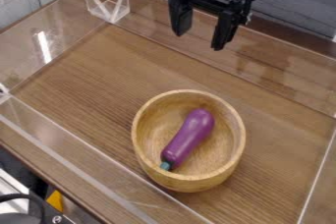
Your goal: Remove the purple eggplant from inside the brown bowl and put it on the table
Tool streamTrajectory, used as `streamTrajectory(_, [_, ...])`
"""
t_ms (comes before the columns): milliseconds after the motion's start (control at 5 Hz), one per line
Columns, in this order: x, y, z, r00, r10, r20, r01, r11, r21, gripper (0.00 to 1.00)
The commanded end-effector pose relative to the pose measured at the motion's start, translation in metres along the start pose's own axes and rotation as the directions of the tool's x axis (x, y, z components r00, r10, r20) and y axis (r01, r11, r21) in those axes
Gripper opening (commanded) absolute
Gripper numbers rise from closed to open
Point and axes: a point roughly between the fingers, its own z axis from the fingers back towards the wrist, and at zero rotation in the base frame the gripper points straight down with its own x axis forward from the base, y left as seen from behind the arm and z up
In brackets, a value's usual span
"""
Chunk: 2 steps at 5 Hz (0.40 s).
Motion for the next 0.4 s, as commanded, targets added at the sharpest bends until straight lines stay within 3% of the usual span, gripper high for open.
streamTrajectory(0, [-0.006,0.001,-0.01,0.997,0.079,-0.018,-0.079,0.997,-0.008,1.0])
streamTrajectory(200, [-0.026,-0.017,-0.021,0.994,0.102,-0.041,-0.103,0.994,-0.028,1.0])
